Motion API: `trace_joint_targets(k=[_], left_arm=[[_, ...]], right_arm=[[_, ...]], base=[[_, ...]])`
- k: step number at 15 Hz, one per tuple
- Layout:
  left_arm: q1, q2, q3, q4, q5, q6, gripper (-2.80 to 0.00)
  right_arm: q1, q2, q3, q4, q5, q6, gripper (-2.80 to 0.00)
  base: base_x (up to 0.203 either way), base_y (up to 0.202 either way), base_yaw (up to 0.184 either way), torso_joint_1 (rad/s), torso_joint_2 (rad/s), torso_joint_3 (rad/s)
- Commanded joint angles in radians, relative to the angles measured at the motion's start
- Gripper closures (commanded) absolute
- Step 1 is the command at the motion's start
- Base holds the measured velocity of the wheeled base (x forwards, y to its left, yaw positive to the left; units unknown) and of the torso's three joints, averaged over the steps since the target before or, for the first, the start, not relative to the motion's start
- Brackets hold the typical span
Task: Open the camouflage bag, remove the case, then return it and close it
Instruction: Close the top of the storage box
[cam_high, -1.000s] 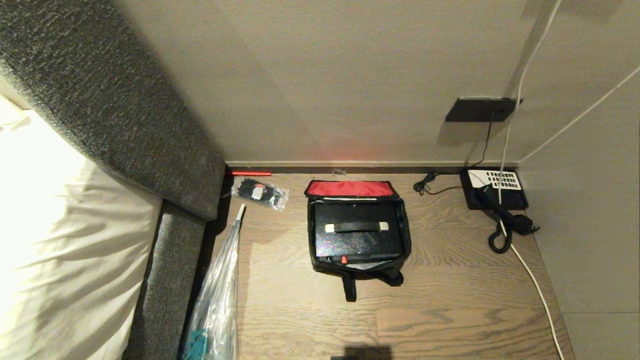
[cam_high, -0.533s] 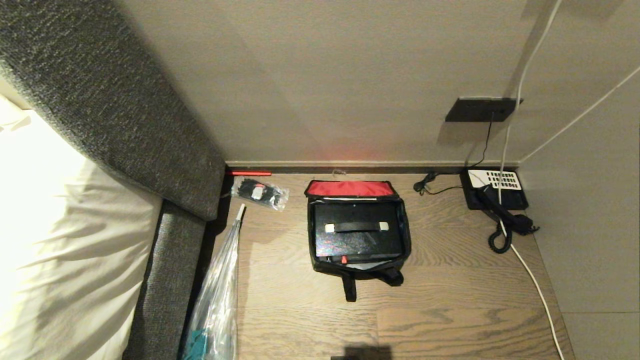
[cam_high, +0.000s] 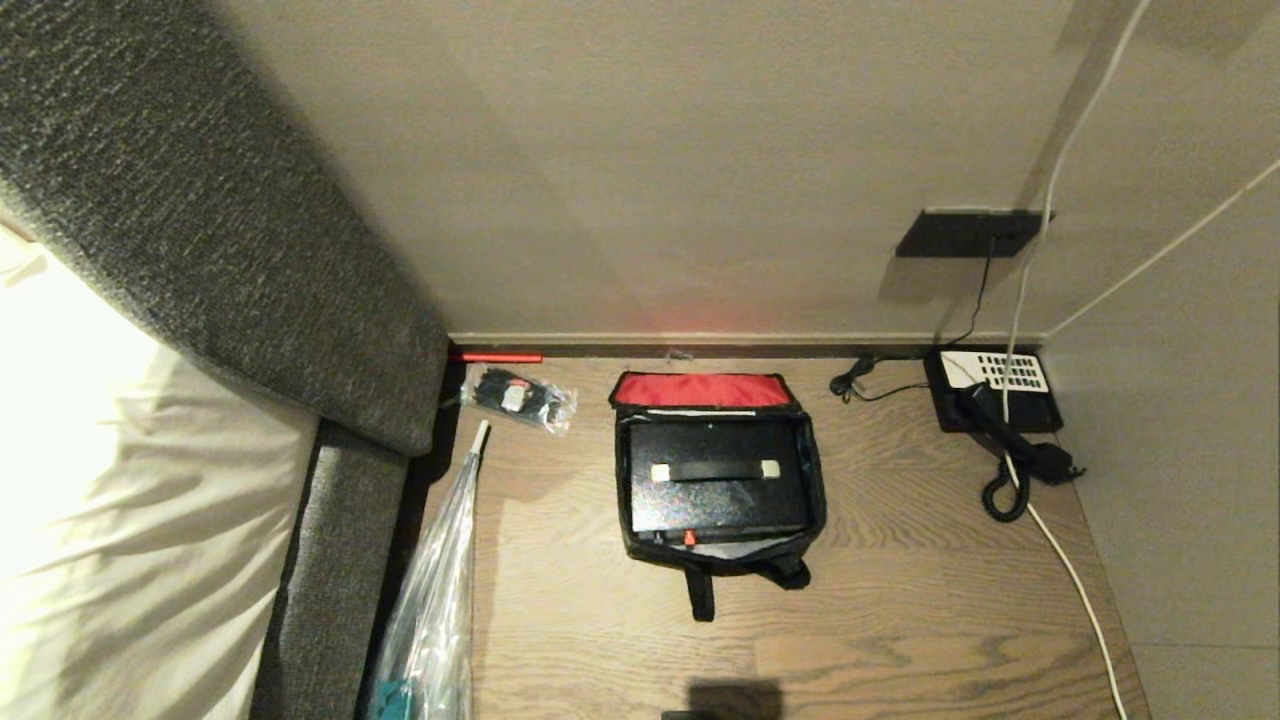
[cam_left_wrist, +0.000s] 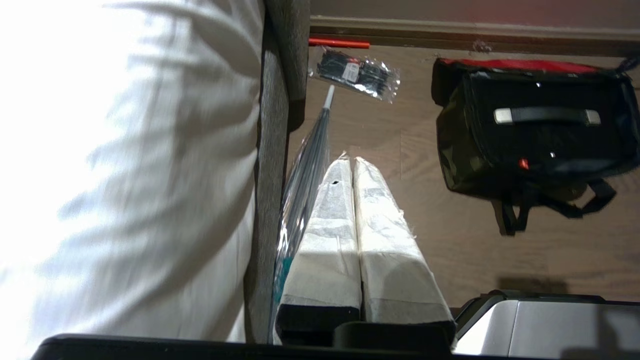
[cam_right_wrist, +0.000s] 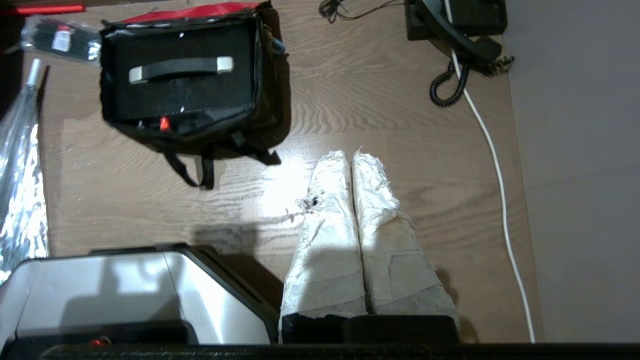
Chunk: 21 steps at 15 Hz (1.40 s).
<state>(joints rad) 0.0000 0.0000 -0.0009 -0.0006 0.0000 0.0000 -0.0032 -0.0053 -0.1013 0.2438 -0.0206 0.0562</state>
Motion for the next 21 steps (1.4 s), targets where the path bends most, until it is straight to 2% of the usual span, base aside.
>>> trace_joint_targets(k=[1,9,21], left_arm=[[0.000,0.000,0.001,-0.001,0.000,0.000,0.00],[0.000,0.000,0.001,0.001,0.000,0.002,0.00],[0.000,0.000,-0.001,0.004,-0.001,0.003,0.00]], right_arm=[[0.000,0.001,0.000,0.002,-0.001,0.001,0.00],[0.000,0.001,0.000,0.002,-0.001,0.001,0.00],[0.000,0.001,0.000,0.002,-0.001,0.001,0.00]], base=[[0.197,0.000,-0.001,-0.001,0.00,0.007],[0.179,0.000,0.000,0.003,0.00,0.002],[0.000,0.000,0.000,0.000,0.00,0.000]])
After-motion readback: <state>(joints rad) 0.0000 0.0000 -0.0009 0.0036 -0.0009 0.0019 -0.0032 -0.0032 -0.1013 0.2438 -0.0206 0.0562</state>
